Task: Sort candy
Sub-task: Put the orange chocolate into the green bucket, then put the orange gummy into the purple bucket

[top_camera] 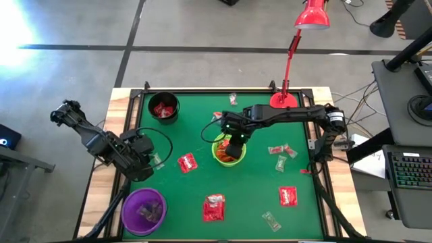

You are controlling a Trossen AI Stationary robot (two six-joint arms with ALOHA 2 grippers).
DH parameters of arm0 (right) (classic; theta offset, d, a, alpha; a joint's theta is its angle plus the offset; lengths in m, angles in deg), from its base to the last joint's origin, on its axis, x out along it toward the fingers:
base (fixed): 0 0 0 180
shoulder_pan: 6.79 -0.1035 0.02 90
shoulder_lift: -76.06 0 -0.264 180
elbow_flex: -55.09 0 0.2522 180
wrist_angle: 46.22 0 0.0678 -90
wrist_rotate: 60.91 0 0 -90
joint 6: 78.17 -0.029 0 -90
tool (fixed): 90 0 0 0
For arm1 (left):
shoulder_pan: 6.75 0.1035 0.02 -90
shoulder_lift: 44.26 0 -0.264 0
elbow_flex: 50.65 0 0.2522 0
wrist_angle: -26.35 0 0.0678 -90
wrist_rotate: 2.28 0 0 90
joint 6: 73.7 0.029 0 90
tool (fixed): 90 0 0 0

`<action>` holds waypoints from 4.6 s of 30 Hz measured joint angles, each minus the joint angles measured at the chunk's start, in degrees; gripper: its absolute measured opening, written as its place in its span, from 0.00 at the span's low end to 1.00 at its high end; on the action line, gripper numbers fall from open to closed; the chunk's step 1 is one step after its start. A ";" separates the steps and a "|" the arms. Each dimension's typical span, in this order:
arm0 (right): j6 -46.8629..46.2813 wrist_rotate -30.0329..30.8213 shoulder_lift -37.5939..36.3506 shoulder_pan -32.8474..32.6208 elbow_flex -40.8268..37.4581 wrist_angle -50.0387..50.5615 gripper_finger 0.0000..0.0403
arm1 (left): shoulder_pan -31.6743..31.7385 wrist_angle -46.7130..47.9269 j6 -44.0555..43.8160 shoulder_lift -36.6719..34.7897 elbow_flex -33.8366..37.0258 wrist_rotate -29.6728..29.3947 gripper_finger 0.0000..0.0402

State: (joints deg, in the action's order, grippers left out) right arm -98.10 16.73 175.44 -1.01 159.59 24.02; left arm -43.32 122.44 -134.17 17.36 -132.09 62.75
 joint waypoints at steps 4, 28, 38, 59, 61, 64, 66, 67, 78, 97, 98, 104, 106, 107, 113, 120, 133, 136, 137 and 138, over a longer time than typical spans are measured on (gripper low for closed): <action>0.68 -7.39 0.00 -0.11 0.00 0.04 0.08 | 0.00 0.00 0.00 0.00 0.00 0.00 0.18; 0.42 -2.14 -0.31 -0.16 0.00 -0.09 0.08 | 0.00 -0.26 -0.04 0.00 0.00 0.02 0.18; 1.46 -1.85 -0.31 -0.16 0.00 -0.33 0.08 | 0.00 -0.26 0.01 0.00 0.00 0.02 0.18; 4.97 3.41 -0.02 -0.13 -0.02 -2.53 0.08 | 0.00 -0.72 0.63 0.02 0.00 0.02 0.18; 4.96 3.41 -0.02 -0.13 -0.02 -2.56 0.08 | 0.00 -0.72 0.63 0.02 0.00 0.02 0.18; 5.93 3.43 -0.02 -0.13 -0.02 -2.60 0.08 | 0.00 -0.72 0.63 0.02 0.00 0.02 0.18; 9.08 3.50 -0.02 -0.02 -0.02 -2.83 0.08 | 0.00 -0.72 0.63 0.02 0.00 0.02 0.18; 11.15 3.59 -0.02 -0.01 -0.02 -2.96 0.08 | 0.00 -0.72 0.63 0.02 0.00 0.02 0.18; 19.63 5.01 0.04 0.00 -0.02 -6.61 0.08 | 0.00 -0.72 1.07 0.02 0.00 0.02 0.18; 17.01 4.99 0.07 0.15 -0.04 -12.10 0.08 | 0.00 -1.74 1.46 0.02 0.00 0.02 0.18; 16.39 4.96 0.07 0.15 -0.04 -12.22 0.08 | 0.00 -1.75 1.51 0.02 0.00 0.02 0.18; 10.89 4.95 0.07 0.15 -0.15 -11.26 0.08 | 0.00 -1.80 1.51 0.02 0.00 0.02 0.18; 8.52 4.92 0.07 0.15 -0.15 -9.92 0.08 | 0.00 -1.84 1.51 0.02 0.00 0.02 0.18; 7.28 4.92 0.07 0.15 -0.17 -8.89 0.08 | 0.00 -1.84 1.51 0.02 0.00 0.02 0.18; 3.46 4.68 0.07 0.15 -0.22 -6.33 0.08 | -0.01 -1.86 1.51 0.02 0.00 0.02 0.18; -0.08 2.25 0.07 0.15 -0.22 -4.73 0.08 | -0.02 -1.84 1.51 0.02 0.00 0.02 0.18; 0.07 1.94 0.07 0.15 -1.29 -2.74 0.36 | -0.02 -1.94 1.51 0.02 0.00 0.02 0.18; 2.75 1.95 0.07 0.15 -1.29 -2.87 0.42 | -0.01 -1.99 1.51 0.02 0.00 0.02 0.18; 2.87 1.97 0.07 0.15 -1.29 -3.15 0.43 | 0.00 -2.03 1.51 0.02 0.00 0.02 0.18; 2.93 1.95 0.07 0.15 -1.29 -3.31 0.44 | 0.00 -2.17 1.51 0.02 0.00 0.02 0.18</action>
State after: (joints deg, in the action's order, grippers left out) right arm -95.16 18.69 175.50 -0.86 158.30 20.70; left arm -43.32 120.27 -132.66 17.39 -132.09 62.77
